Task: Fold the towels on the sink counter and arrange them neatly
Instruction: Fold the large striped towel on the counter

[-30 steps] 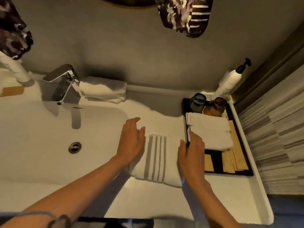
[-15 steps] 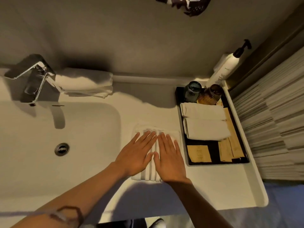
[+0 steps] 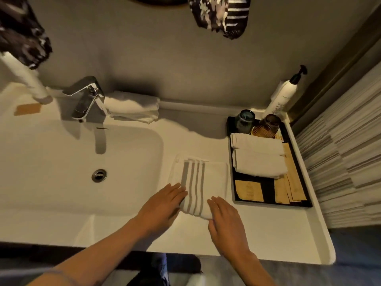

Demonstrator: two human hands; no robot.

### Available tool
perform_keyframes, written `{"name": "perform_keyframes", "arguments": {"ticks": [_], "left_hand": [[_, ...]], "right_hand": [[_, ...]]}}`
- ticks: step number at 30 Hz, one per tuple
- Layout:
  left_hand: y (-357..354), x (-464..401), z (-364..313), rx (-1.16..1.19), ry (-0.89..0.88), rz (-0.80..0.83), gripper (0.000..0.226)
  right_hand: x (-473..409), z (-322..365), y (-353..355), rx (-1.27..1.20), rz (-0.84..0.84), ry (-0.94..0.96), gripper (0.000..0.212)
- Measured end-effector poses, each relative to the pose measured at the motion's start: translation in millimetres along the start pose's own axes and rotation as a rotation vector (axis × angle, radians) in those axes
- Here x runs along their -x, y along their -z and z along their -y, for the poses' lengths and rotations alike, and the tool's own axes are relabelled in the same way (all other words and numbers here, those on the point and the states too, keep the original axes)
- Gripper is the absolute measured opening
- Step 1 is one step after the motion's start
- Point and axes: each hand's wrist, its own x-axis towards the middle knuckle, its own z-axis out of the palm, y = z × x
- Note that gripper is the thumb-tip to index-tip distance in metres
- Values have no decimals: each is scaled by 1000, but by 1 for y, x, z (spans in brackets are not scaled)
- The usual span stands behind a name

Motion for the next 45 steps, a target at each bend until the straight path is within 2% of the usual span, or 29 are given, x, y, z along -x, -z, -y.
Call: {"name": "perform_keyframes", "arguments": {"ticks": [2, 4, 6, 8, 10, 13, 15, 18, 20, 22, 24, 26, 28, 29, 31, 35, 40, 42, 45], "left_hand": [[4, 2, -13, 8, -19, -37, 36], [15, 7, -21, 61, 10, 3, 30], [28, 12, -20, 218, 138, 102, 27], [36, 7, -17, 482, 285, 146, 23], [38, -10, -12, 691, 432, 61, 22], [35, -37, 1, 798, 645, -69, 20], [30, -48, 8, 845, 784, -104, 24], [20, -59, 13, 898, 915, -196, 28], [18, -67, 13, 830, 946, -237, 28], [16, -71, 12, 734, 929, -261, 26], [17, -73, 13, 672, 925, -272, 24], [21, -72, 8, 393, 848, -290, 23], [22, -69, -1, 110, 551, -368, 23], [20, -65, -8, 95, 380, -344, 28], [8, -51, -18, 92, 186, -155, 45], [-14, -33, -5, -97, 174, -1, 56], [18, -48, -5, -46, 199, 186, 62], [34, -42, -8, -67, 177, 174, 62], [50, -25, -13, -60, 102, 51, 54]], "right_hand": [[5, -1, 1, -40, -46, 17, 51], [14, -1, 11, -195, -66, -6, 45], [19, 0, 28, -398, -8, -87, 39], [13, -5, 41, -599, 58, -156, 32], [-6, -11, 47, -780, 9, -242, 27], [-44, -13, 56, -1001, -50, -438, 26], [-61, -13, 53, -887, -74, -473, 31], [-79, -7, 45, -529, -105, -359, 34], [-89, -1, 43, -261, -220, -278, 31], [-91, 7, 38, -75, -286, -78, 27], [-87, 15, 25, -8, -169, 140, 34], [-81, 16, 16, 91, -38, 185, 48], [-80, 14, 14, 176, 29, 172, 56], [-80, 13, 15, 201, 41, 179, 57], [-82, 13, 13, 225, 74, 201, 58], [-89, 15, 11, 212, 105, 204, 59], [-100, -1, 38, 0, 152, 260, 55], [-98, -10, 60, -42, 107, 319, 54], [-79, -14, 77, 100, 49, 465, 54]]}}
